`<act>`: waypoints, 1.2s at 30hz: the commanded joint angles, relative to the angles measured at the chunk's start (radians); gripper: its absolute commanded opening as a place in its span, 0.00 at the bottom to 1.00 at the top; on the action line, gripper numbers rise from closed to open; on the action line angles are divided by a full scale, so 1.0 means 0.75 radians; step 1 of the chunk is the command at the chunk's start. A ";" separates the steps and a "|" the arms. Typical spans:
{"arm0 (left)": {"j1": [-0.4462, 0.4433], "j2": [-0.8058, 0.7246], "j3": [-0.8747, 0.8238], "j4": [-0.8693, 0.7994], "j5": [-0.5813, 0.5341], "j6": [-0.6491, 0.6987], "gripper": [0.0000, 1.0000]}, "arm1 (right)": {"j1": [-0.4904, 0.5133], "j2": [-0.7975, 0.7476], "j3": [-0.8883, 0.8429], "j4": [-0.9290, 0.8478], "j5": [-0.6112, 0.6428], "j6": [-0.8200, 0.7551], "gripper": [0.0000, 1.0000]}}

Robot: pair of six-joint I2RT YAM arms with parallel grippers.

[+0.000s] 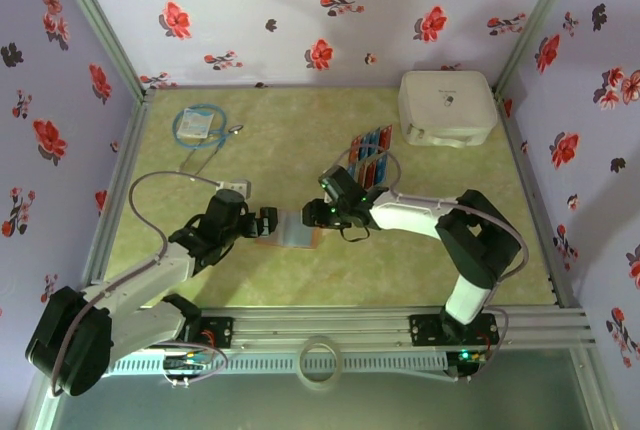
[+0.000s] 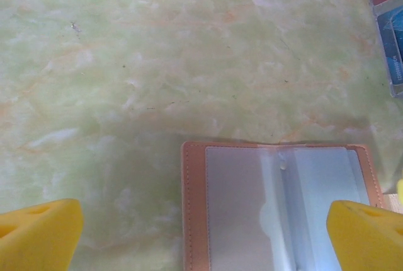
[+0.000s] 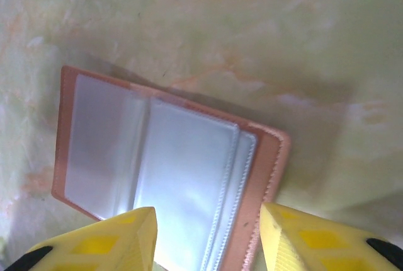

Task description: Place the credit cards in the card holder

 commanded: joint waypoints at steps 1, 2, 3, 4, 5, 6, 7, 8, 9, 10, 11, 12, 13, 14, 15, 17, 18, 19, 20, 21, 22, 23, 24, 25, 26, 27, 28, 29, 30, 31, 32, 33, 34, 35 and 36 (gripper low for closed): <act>0.003 0.014 0.009 -0.015 -0.038 -0.016 1.00 | -0.032 -0.035 -0.007 -0.064 0.039 -0.070 0.46; 0.003 0.013 0.011 -0.015 -0.036 -0.018 1.00 | -0.039 -0.027 -0.007 -0.069 0.038 -0.077 0.46; 0.003 0.012 0.011 -0.015 -0.035 -0.020 1.00 | -0.046 -0.022 -0.006 -0.073 0.037 -0.081 0.46; 0.003 0.012 0.013 -0.017 -0.034 -0.023 1.00 | -0.053 -0.017 -0.007 -0.077 0.038 -0.086 0.46; 0.003 0.011 0.014 -0.019 -0.033 -0.025 1.00 | -0.059 -0.012 -0.007 -0.077 0.037 -0.087 0.46; 0.002 0.010 0.014 -0.019 -0.032 -0.028 1.00 | -0.061 -0.009 -0.007 -0.080 0.037 -0.093 0.46; 0.003 0.009 0.017 -0.023 -0.031 -0.030 1.00 | -0.062 -0.005 -0.005 -0.087 0.039 -0.097 0.46; 0.002 0.008 0.019 -0.025 -0.032 -0.032 1.00 | -0.063 -0.002 -0.002 -0.095 0.044 -0.104 0.46; 0.003 0.007 0.020 -0.030 -0.032 -0.033 1.00 | -0.064 -0.003 -0.004 -0.101 0.045 -0.108 0.46; 0.003 0.005 0.021 -0.029 -0.031 -0.035 1.00 | -0.062 -0.005 -0.005 -0.105 0.045 -0.109 0.46; 0.002 0.004 0.021 -0.029 -0.032 -0.035 1.00 | -0.062 -0.011 -0.010 -0.111 0.045 -0.111 0.46; 0.003 0.003 0.021 -0.029 -0.032 -0.036 1.00 | -0.062 -0.019 -0.013 -0.114 0.047 -0.115 0.46; 0.003 0.004 0.021 -0.029 -0.032 -0.035 1.00 | -0.062 -0.033 -0.020 -0.121 0.051 -0.116 0.46; 0.003 0.005 0.020 -0.027 -0.032 -0.035 1.00 | -0.062 -0.047 -0.026 -0.129 0.057 -0.120 0.47; 0.003 0.006 0.021 -0.025 -0.032 -0.037 1.00 | -0.062 -0.059 -0.032 -0.138 0.063 -0.121 0.47; 0.003 0.011 0.019 -0.020 -0.030 -0.037 1.00 | -0.062 -0.086 -0.054 -0.152 0.075 -0.125 0.48; 0.003 0.012 0.019 -0.015 -0.028 -0.038 1.00 | -0.062 -0.100 -0.065 -0.155 0.079 -0.125 0.47; 0.002 0.015 0.018 -0.013 -0.028 -0.040 1.00 | -0.062 -0.112 -0.081 -0.155 0.079 -0.121 0.47; 0.002 0.016 0.017 -0.009 -0.026 -0.041 1.00 | -0.062 -0.123 -0.095 -0.153 0.078 -0.117 0.47; 0.003 0.016 0.017 -0.007 -0.024 -0.043 1.00 | -0.062 -0.129 -0.109 -0.148 0.078 -0.115 0.47; 0.002 0.019 0.017 -0.003 -0.020 -0.044 1.00 | -0.062 -0.134 -0.119 -0.142 0.078 -0.113 0.46; 0.003 0.023 0.017 -0.001 -0.019 -0.046 1.00 | -0.062 -0.139 -0.126 -0.141 0.079 -0.109 0.45; 0.003 0.026 0.017 0.001 -0.018 -0.048 1.00 | -0.062 -0.140 -0.128 -0.141 0.080 -0.109 0.44; 0.003 0.030 0.018 0.002 -0.016 -0.048 1.00 | -0.062 -0.140 -0.129 -0.140 0.083 -0.109 0.42; 0.003 0.032 0.019 0.005 -0.012 -0.050 1.00 | -0.062 -0.138 -0.130 -0.141 0.087 -0.111 0.39; 0.003 0.033 0.019 0.007 -0.009 -0.050 1.00 | -0.062 -0.138 -0.130 -0.141 0.091 -0.113 0.35; 0.003 0.035 0.020 0.009 -0.005 -0.051 1.00 | -0.064 -0.137 -0.127 -0.142 0.097 -0.114 0.32; 0.003 0.036 0.021 0.009 -0.003 -0.051 1.00 | -0.065 -0.139 -0.121 -0.145 0.102 -0.116 0.28; 0.003 0.035 0.020 0.007 -0.001 -0.051 1.00 | -0.066 -0.139 -0.115 -0.150 0.106 -0.120 0.26; 0.002 0.036 0.020 0.007 0.001 -0.053 1.00 | -0.067 -0.139 -0.109 -0.155 0.111 -0.121 0.24; 0.003 0.036 0.021 0.007 0.003 -0.054 1.00 | -0.070 -0.140 -0.102 -0.161 0.113 -0.126 0.21; 0.001 0.037 0.021 0.007 0.003 -0.055 1.00 | -0.072 -0.141 -0.096 -0.168 0.116 -0.127 0.18; 0.003 0.035 0.018 0.006 0.004 -0.054 1.00 | -0.075 -0.143 -0.091 -0.177 0.121 -0.130 0.16; 0.003 0.036 0.019 0.005 0.005 -0.053 1.00 | -0.076 -0.148 -0.087 -0.187 0.126 -0.132 0.14; 0.002 0.036 0.019 0.004 0.005 -0.054 1.00 | -0.081 -0.154 -0.086 -0.196 0.131 -0.136 0.13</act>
